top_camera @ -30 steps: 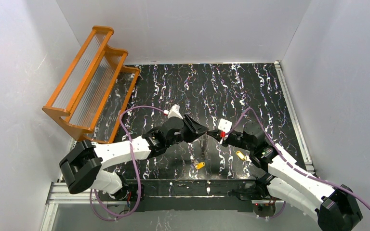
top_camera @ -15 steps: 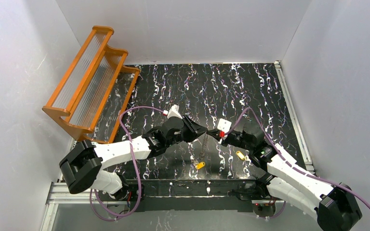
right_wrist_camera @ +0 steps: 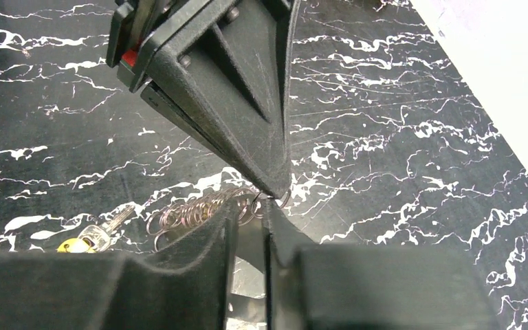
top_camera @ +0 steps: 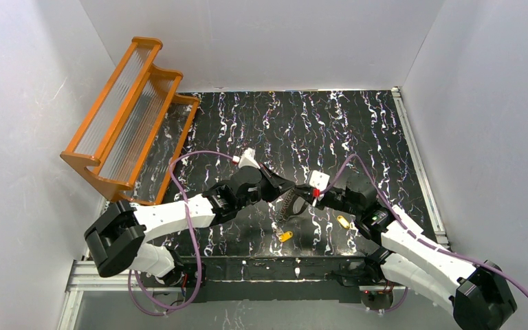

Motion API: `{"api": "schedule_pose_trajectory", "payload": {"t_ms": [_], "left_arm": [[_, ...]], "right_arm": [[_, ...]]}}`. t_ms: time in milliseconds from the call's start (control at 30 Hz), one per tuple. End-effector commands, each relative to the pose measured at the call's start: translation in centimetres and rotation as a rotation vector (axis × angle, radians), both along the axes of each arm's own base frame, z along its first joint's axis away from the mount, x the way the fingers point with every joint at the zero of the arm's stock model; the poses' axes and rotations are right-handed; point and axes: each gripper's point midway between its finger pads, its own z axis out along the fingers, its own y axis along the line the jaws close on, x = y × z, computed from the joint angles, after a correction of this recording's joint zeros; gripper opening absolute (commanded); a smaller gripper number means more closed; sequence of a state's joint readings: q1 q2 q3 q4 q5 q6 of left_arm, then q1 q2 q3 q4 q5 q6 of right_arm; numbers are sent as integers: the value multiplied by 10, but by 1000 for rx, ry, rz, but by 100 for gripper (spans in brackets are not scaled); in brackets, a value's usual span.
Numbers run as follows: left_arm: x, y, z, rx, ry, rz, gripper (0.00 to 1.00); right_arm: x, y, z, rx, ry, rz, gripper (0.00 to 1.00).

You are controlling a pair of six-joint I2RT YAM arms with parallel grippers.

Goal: Put the keys on the keyring
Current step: Adjust the keyring.

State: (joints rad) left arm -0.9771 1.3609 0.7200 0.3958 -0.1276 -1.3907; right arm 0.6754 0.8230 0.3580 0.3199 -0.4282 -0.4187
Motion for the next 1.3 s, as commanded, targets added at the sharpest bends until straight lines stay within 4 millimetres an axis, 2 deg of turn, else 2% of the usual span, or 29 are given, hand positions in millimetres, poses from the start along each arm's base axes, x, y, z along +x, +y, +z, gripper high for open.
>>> {"api": "schedule_pose_trajectory", "payload": {"t_ms": [0, 67, 200, 400, 600, 667, 867, 1000, 1100, 1267], "left_arm": [[8, 9, 15, 57, -87, 19, 0], [14, 14, 16, 143, -135, 11, 0], [26, 29, 23, 353, -278, -34, 0], [33, 48, 44, 614, -512, -160, 0], [21, 54, 61, 765, -745, -389, 0], [13, 54, 61, 791, -825, -485, 0], [-22, 47, 41, 774, -1049, -795, 0], [-34, 47, 34, 713, -1145, -807, 0], [-40, 44, 39, 652, -1225, -782, 0], [-46, 41, 35, 612, -1254, -799, 0]], "right_arm": [[5, 4, 30, 69, -69, -9, 33], [7, 2, 32, 78, -75, -26, 45], [9, -1, 36, 91, -90, -53, 57], [10, -2, 45, 109, -111, -63, 61], [9, 0, 53, 129, -128, -48, 64], [6, 2, 53, 131, -124, -27, 64], [-10, 9, 50, 133, -125, 75, 61], [-23, 15, 46, 143, -126, 153, 55], [-36, 20, 46, 156, -135, 238, 52], [-44, 27, 42, 160, -121, 314, 47]]}}
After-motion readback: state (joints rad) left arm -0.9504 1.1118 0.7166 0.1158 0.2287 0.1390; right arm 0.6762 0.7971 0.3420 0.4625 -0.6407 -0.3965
